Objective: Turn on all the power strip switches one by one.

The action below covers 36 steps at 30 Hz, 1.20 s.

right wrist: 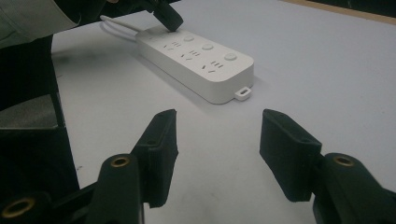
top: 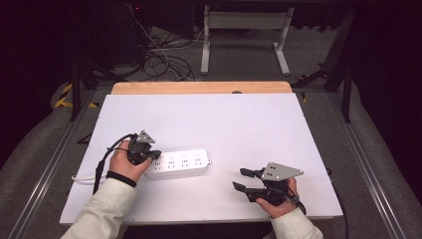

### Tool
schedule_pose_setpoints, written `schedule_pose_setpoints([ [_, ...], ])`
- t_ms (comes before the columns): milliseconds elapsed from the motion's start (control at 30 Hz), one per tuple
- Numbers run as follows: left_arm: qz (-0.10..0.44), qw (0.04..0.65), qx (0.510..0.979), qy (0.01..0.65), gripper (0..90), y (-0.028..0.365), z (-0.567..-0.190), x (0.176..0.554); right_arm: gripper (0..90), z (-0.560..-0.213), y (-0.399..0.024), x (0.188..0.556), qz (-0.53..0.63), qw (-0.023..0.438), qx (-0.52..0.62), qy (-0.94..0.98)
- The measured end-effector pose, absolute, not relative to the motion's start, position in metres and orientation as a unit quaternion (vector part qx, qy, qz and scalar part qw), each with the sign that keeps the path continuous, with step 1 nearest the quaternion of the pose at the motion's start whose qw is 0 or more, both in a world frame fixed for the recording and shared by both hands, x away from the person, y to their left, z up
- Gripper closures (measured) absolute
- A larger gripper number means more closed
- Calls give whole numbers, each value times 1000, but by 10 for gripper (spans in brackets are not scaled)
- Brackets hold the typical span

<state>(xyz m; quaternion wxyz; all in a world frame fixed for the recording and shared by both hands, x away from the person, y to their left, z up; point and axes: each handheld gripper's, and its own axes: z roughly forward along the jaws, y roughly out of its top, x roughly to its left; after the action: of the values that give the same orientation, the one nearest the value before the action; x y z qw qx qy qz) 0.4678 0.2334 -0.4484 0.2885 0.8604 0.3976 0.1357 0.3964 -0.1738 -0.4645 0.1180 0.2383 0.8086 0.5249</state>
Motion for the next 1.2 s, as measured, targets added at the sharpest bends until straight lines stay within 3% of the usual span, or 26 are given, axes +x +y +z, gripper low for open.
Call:
schedule_pose_setpoints([
  [833,133,300,858,395,900,232,-453,466,472,-465,-173,396,521,116,239,811],
  [1200,157,305,855,389,900,227,-450,461,471,-465,-176,397,527,117,241,807],
])
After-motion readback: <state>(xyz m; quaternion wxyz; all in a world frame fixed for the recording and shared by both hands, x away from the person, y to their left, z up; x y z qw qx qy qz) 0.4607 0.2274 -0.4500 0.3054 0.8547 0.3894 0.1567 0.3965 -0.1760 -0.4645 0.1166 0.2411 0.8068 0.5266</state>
